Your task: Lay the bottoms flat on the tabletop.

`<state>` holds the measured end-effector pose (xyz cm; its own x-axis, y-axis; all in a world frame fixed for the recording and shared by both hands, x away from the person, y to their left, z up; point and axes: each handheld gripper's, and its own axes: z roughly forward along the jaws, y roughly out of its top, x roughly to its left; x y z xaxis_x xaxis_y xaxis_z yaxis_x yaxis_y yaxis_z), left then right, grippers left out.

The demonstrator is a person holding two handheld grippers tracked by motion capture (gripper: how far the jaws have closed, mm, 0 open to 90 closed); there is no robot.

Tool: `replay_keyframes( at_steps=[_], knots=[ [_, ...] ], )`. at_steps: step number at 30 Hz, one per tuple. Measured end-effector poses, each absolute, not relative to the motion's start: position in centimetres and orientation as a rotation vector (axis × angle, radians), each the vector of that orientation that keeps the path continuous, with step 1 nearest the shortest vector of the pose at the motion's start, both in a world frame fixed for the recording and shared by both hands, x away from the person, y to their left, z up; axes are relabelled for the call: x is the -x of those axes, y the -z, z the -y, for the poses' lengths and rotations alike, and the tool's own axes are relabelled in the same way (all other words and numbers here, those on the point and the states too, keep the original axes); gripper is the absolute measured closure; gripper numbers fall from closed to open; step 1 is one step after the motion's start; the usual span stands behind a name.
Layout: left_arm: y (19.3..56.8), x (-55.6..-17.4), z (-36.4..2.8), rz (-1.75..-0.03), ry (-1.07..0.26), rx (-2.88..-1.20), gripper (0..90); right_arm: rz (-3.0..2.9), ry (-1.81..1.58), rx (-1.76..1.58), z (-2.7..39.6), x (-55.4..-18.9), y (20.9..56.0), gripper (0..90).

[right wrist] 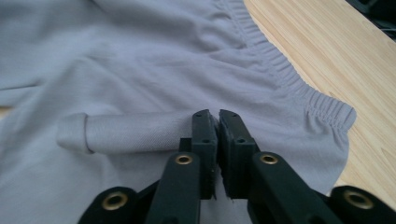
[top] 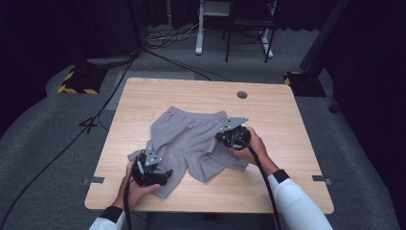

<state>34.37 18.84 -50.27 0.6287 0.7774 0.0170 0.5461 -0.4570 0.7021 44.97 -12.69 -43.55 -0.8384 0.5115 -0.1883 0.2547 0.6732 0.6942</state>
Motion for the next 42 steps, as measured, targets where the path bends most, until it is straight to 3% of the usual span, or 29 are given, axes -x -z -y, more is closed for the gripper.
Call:
replay_keyframes(
  at_steps=[4,6,12,17,21,24,32,35,42],
  knots=[
    [50.3,-34.3,-18.8,-1.032,-0.448,-2.178,16.8,-2.515,-0.944,-0.674,12.6,-45.4,44.3,61.2],
    [50.3,-34.3,-18.8,-1.037,-0.45,-2.177,16.7,-2.498,-0.978,-0.707,13.4,-45.0,44.0,57.0],
    [49.9,-34.1,-18.3,-1.047,-0.471,-2.198,17.9,-2.505,-1.092,-0.634,17.2,-41.8,42.8,54.7],
    [47.3,-34.6,-17.8,-0.99,-0.473,-2.117,20.8,-2.609,-1.091,-0.588,21.1,-37.9,45.4,50.1],
    [46.6,-37.1,-16.8,-0.99,-0.485,-2.118,21.2,-2.642,-1.057,-0.605,21.7,-37.2,46.8,46.8],
    [46.9,-38.7,-16.0,-0.994,-0.491,-2.138,21.7,-2.638,-1.011,-0.603,21.4,-37.3,47.3,47.0],
    [49.4,-42.3,-12.8,-1.036,-0.428,-2.251,20.7,-2.632,-0.964,-0.636,22.0,-37.5,48.5,70.1],
    [49.7,-43.0,-12.8,-1.078,-0.38,-2.216,19.5,-2.644,-0.945,-0.626,22.5,-36.9,48.3,76.5],
    [49.8,-44.2,-13.0,-1.163,-0.425,-2.168,19.4,-2.7,-0.946,-0.645,24.8,-34.1,48.1,78.6]
  ],
)
